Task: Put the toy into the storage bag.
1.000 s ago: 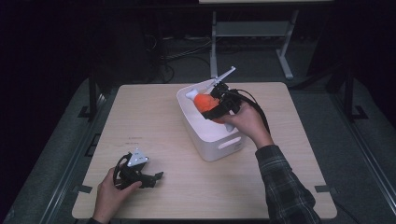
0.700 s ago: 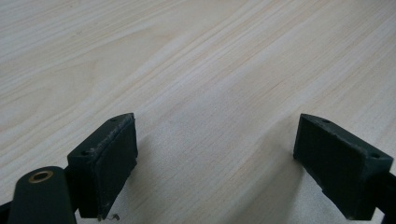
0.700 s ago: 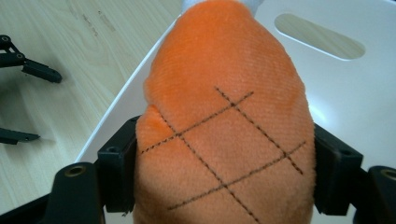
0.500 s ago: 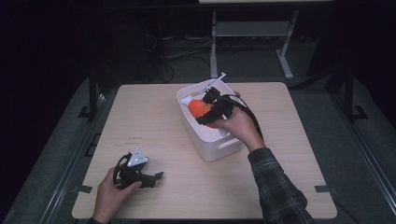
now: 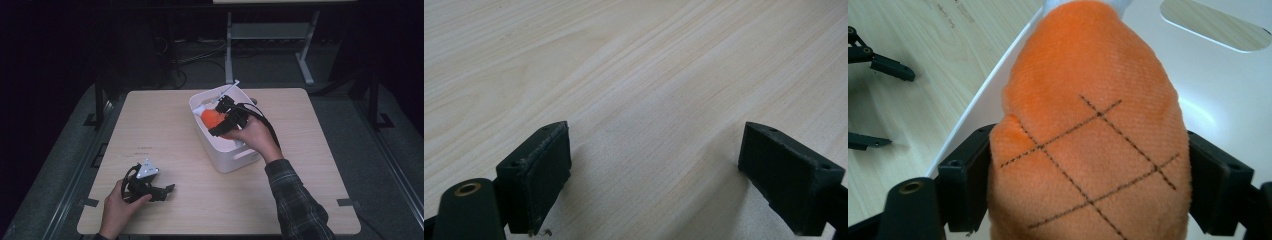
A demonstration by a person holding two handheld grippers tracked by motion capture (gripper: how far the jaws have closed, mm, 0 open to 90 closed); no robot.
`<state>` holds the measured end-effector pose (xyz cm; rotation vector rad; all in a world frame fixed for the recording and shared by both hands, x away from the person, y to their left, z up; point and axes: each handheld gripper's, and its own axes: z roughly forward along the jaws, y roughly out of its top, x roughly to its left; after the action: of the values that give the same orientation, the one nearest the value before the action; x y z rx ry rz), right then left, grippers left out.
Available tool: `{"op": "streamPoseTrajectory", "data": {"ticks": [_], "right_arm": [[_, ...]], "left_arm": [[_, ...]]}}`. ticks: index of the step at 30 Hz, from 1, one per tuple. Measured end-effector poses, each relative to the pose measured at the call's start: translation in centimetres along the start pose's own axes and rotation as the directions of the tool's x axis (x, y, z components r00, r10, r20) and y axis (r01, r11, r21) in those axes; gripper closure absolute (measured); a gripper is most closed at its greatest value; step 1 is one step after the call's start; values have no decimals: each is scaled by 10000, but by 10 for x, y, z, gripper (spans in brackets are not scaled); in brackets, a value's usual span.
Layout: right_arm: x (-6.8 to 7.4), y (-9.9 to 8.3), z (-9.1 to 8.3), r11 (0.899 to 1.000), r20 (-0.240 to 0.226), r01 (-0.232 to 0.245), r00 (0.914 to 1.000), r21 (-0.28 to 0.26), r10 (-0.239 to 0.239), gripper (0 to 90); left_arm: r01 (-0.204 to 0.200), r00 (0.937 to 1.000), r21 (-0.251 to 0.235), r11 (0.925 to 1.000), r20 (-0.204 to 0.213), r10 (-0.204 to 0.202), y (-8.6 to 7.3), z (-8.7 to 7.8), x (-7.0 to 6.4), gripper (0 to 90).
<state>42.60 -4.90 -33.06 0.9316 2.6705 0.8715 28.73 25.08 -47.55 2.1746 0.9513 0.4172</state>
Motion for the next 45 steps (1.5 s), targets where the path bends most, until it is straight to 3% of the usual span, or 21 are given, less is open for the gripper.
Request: {"op": "streamPoseTrajectory", "data": {"ticks": [8, 20, 37, 45], "right_arm": [[2, 1, -1, 9999, -114, 23, 9999, -120, -24, 140], [-5, -10, -25, 9984, 125, 59, 9999, -554, -52, 135], [-25, -53, -72, 9889, 455, -274, 9984, -1458, 344, 77], [-33, -79, -97, 9796, 537, -535, 9964, -1937, 651, 67]], "left_arm": [[-5, 10000, 14, 10000, 5, 5, 0, 0, 0, 127], [-1, 10000, 24, 10000, 9, 1, 0, 0, 0, 127], [17, 10000, 4, 10000, 17, -17, 0, 0, 0, 127], [44, 10000, -20, 10000, 14, -44, 0, 0, 0, 127]]}}
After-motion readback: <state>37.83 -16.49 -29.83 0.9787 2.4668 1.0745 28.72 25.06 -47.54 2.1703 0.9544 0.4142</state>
